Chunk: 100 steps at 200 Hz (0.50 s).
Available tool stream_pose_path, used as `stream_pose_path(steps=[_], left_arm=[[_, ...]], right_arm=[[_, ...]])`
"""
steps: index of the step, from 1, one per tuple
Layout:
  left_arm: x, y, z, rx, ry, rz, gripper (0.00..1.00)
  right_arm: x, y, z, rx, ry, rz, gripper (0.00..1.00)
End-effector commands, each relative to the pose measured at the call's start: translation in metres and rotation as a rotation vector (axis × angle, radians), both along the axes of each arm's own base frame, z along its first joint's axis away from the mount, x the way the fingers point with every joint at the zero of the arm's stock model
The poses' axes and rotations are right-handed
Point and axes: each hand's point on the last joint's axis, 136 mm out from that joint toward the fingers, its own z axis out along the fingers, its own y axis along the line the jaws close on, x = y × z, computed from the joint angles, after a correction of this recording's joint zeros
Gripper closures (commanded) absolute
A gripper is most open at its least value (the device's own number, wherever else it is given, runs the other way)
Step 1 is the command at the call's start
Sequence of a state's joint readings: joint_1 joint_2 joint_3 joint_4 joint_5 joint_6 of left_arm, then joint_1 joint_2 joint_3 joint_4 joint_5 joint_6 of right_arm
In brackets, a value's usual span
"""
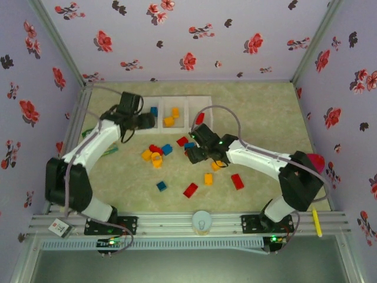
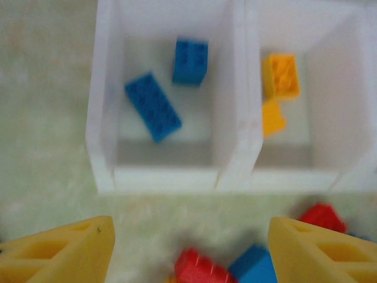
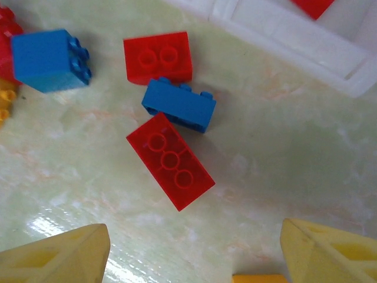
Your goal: Sort the legos into containers by color
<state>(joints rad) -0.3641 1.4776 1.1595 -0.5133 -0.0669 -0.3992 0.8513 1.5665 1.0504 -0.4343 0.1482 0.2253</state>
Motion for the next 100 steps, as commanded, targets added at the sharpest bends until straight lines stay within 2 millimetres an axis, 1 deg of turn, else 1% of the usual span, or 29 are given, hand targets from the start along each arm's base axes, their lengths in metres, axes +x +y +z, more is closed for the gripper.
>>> stream_pose_path(steps=[1,12,33,64,82,100], left_arm=[[-0.029,-0.005,-0.008,-0.061,-0.025,-0.002,0.29],[-0.048,-0.01,-0.006,-0.079,-0.044,-0.031,0.29],[-0.077,-0.019,-0.004,-0.1,-0.062,-0.08,0.28],[-0.115,-0.017,-0.017,-0.114,-0.016,-0.09,0.28],[-0.129,-0.014,-0.02,-0.119,-0.007,-0.09,0.28],[-0.134,-0.014,-0.017,-0.138,-0.029,-0.094,0.28]], right_arm=[[0.005,0.015,-0.001,0.023,-0.011,0.036,0.23],[0.005,0.019,-0.006,0.037,-0.003,0.04,0.23],[0.006,0.026,-0.017,0.042,0.015,0.051,0.23],[0.012,0.03,-0.037,0.024,0.039,0.03,0.23],[0.016,0.034,-0.043,0.026,0.042,0.014,0.24],[0.021,0.036,-0.05,0.013,0.039,0.005,0.24]])
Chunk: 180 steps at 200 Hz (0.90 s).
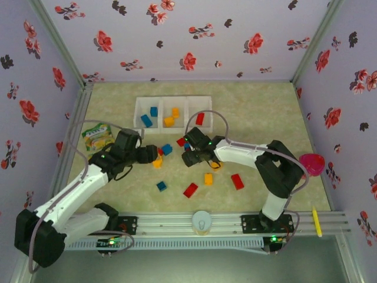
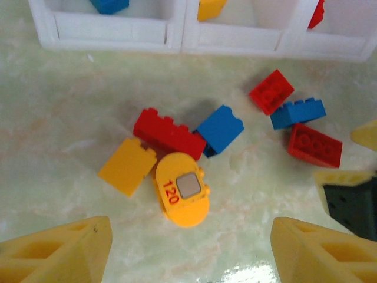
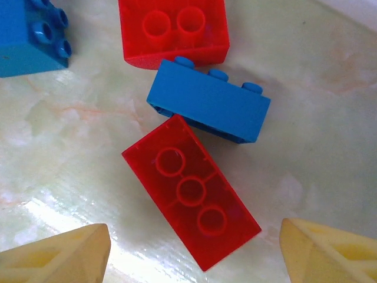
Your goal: Sort the legos into containers by color
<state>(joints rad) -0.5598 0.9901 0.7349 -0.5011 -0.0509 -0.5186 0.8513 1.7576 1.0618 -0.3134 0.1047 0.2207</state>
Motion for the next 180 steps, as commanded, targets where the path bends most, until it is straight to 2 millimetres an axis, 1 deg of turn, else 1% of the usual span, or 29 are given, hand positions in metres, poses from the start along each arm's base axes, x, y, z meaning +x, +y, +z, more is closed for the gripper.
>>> stream_pose_path(steps=[1,31,75,95,156,180], left_arm=[[-0.011,0.002,-0.002,-0.024,0.005,0.016,0.28],[-0.013,-0.006,0.008,-0.032,-0.033,-0.033,0.27],[-0.01,-0.016,0.01,-0.001,-0.018,-0.078,0.27],[-0.009,-0.021,0.01,0.003,-0.014,-0.092,0.27],[-0.009,-0.027,0.015,0.018,-0.013,-0.112,0.28],[-0.009,-0.028,0.018,0.023,-0.015,-0.12,0.28]], right_arm=[[0.013,0.014,0.004,0.032,-0.028,-0.023,0.24],[0.021,0.016,-0.004,0.012,-0.027,-0.039,0.24],[0.032,0.013,-0.012,0.0,-0.034,-0.071,0.26],[0.034,0.014,-0.012,0.006,-0.031,-0.071,0.31],[0.027,0.015,-0.015,0.017,0.005,-0.064,0.46],[0.02,0.012,-0.017,0.025,0.02,-0.072,0.48]])
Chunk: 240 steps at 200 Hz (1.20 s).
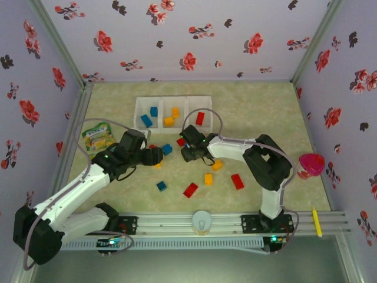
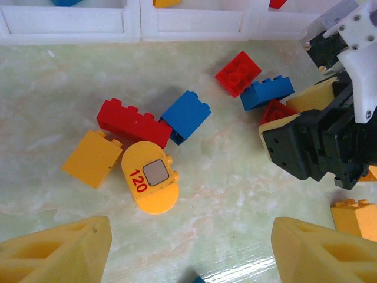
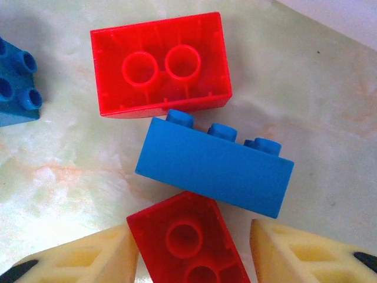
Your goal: Sort the legos into containers by color
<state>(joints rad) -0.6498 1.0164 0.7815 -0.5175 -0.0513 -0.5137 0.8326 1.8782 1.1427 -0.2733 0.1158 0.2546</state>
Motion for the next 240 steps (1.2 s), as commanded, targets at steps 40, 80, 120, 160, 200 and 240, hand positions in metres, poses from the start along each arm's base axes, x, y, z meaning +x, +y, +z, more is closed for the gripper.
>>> stream_pose_path(steps=[40,80,120,160,200,240], left_arm=[[-0.002,-0.005,0.013,0.025,-0.018,-0.037,0.28],[-0.003,-0.006,0.014,0.03,-0.017,-0.042,0.28],[-0.005,-0.009,0.023,0.033,-0.029,-0.05,0.29],[-0.002,-0.006,0.047,0.043,-0.041,-0.018,0.29],[-0.005,0.0,0.054,0.058,-0.031,0.011,0.29],[-0.013,0.006,0.047,0.07,0.012,0.053,0.3]], right_arm=[[-0.011,-0.007,-0.001,0.019,0.027,-0.028,0.6],[-0.016,-0.012,0.015,0.032,0.018,-0.036,0.69],[-0.016,-0.016,0.068,0.076,-0.047,-0.027,0.7],[0.021,-0.028,0.158,0.159,-0.145,-0.05,0.68],[0.079,-0.044,0.187,0.181,-0.214,-0.108,0.68],[0.149,-0.034,0.173,0.165,-0.218,-0.143,0.68]])
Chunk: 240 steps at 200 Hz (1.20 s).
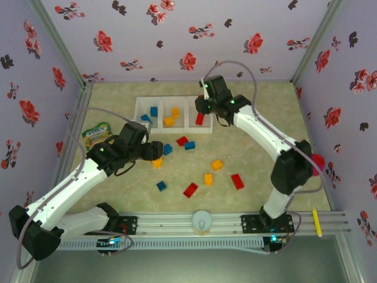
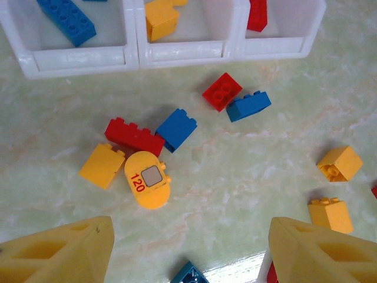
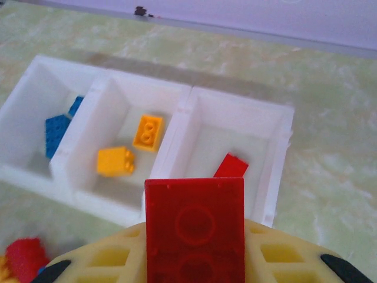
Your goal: Sort the legos into containers by color
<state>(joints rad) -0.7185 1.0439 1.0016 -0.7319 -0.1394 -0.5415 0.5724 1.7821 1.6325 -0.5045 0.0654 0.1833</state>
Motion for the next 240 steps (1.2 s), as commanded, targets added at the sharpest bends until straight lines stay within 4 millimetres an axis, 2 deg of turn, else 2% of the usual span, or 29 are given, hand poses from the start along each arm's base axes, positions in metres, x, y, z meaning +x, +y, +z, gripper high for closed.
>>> stream_pose_path(steps=[1,36,67,76,103,122,152,192,240], left_arm=[[-0.008,0.009,-0.002,0.02,0.027,0.045,0.3],[-0.011,0.012,-0.012,0.028,0.052,0.058,0.3],[-0.012,0.01,-0.008,0.027,0.048,0.047,0.29],[-0.012,0.009,-0.007,0.026,0.046,0.045,0.29],[-0.011,0.01,-0.009,0.024,0.051,0.056,0.27],[-0.011,0.009,-0.012,0.029,0.06,0.064,0.23],[-0.006,0.011,-0.022,0.063,0.079,0.093,0.2],[0.006,0.012,-0.045,0.12,0.137,0.151,0.18],[0.017,0.007,-0.082,0.153,0.23,0.216,0.17]], right_arm=[[0.023,0.009,-0.028,-0.056,0.05,0.024,0.68],[0.057,0.02,-0.059,-0.06,0.09,-0.008,0.67],[0.071,0.024,-0.08,-0.054,0.117,-0.029,0.63],[0.073,0.025,-0.084,-0.053,0.121,-0.029,0.6],[0.076,0.026,-0.089,-0.055,0.133,-0.029,0.4],[0.074,0.024,-0.083,-0.059,0.129,-0.028,0.34],[0.057,0.016,-0.061,-0.038,0.105,-0.029,0.34],[0.013,0.003,-0.034,-0.009,0.08,-0.013,0.32],[-0.035,-0.017,-0.022,-0.001,0.071,-0.023,0.3]])
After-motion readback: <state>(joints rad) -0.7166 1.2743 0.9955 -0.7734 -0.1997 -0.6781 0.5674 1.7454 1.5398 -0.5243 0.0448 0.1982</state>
